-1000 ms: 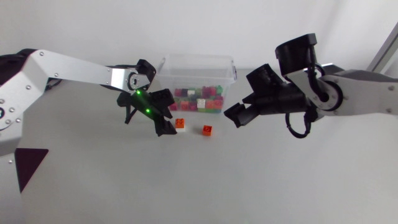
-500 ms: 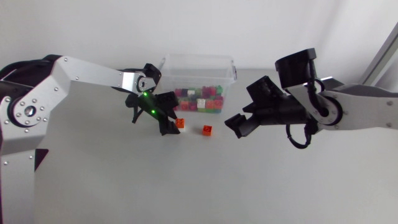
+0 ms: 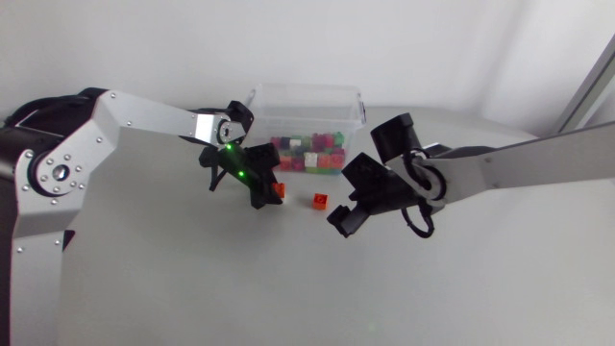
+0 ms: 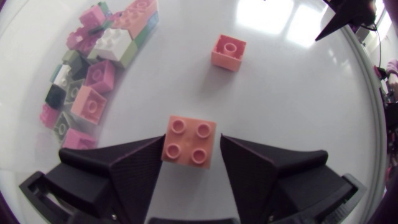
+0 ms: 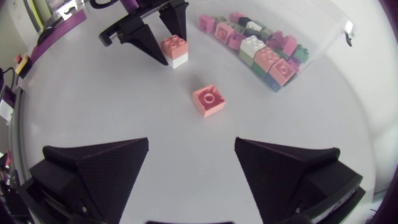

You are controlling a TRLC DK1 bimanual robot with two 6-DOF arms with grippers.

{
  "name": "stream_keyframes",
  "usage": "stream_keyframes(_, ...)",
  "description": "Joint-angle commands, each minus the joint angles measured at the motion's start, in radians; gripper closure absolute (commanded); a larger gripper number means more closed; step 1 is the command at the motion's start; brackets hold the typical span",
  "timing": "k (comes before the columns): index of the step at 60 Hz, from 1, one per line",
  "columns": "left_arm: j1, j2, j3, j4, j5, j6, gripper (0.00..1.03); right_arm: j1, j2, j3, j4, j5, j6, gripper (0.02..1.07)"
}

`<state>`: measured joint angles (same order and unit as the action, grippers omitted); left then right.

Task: Place the duplo bricks in the container

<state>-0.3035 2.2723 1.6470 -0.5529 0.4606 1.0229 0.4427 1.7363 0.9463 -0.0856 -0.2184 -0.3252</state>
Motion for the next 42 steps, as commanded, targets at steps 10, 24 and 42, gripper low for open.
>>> stream_keyframes(10, -0.016, 0.02, 0.017, -0.061, 0.013, 0.059, 0.82, -0.038, 0.18, 0.189, -0.022, -0.081, -0.167, 0.07)
stream_keyframes(24, -0.003, -0.045, -0.056, -0.094, 0.012, 0.072, 0.83, -0.058, 0.344, 0.393, -0.174, -0.107, -0.267, 0.07)
stream_keyframes(42, 0.029, -0.217, -0.133, -0.14, 0.013, 0.048, 0.83, -0.058, 0.448, 0.529, -0.279, -0.105, -0.353, 0.14)
